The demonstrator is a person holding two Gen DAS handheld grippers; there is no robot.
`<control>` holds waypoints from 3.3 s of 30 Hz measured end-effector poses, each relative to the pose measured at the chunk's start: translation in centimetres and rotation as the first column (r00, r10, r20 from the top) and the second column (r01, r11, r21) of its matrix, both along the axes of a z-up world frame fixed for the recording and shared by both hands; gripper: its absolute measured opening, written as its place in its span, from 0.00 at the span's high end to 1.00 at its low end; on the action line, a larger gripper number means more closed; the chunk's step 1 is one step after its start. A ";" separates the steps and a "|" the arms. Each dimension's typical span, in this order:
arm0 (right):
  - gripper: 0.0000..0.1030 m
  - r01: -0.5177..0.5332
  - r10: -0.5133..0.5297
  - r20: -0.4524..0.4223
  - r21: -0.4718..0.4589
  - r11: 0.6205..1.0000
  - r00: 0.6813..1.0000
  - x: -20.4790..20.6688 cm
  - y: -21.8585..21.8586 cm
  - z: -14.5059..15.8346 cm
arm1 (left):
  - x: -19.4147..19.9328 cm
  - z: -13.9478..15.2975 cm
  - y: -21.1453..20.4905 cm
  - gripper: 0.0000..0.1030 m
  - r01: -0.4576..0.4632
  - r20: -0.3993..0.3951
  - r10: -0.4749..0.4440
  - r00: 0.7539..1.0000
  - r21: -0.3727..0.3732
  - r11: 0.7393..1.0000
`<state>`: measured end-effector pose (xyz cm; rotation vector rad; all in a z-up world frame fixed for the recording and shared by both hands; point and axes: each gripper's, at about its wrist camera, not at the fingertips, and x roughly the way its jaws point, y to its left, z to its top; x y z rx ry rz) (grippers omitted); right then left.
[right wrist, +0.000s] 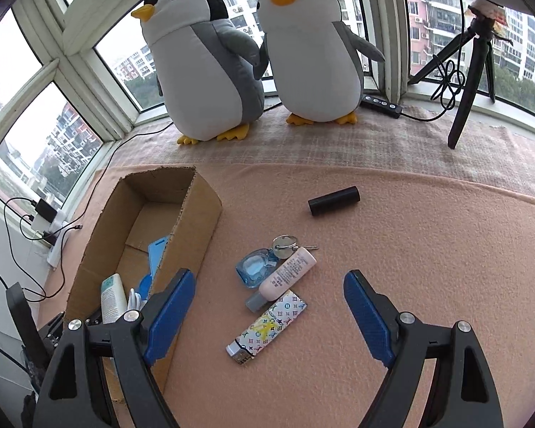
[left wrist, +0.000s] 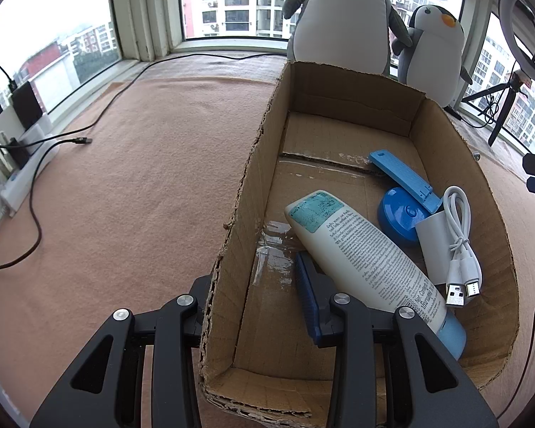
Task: Organize rigid objects
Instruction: 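Move the right gripper over the patterned lighter, then grasp the patterned lighter with the right gripper and lift it, then carry the lighter over the box with the right gripper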
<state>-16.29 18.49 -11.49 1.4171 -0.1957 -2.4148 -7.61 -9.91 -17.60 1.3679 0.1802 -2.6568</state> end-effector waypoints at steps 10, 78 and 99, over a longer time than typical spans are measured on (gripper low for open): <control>0.32 -0.042 0.036 0.045 0.122 0.992 0.998 1.7 -2.5 -3.0 | 0.0 0.0 0.0 0.65 0.000 0.000 0.000 1.000 0.000 1.000; 0.80 -0.073 0.060 0.060 0.247 0.966 0.996 0.2 0.8 -5.0 | 0.0 0.0 -0.1 0.65 -0.001 -0.001 0.001 1.000 0.001 1.000; 0.80 -0.223 0.234 -0.122 0.102 0.970 0.964 1.5 -9.8 3.8 | 0.0 0.0 -0.2 0.65 -0.002 -0.002 0.002 1.000 0.004 1.000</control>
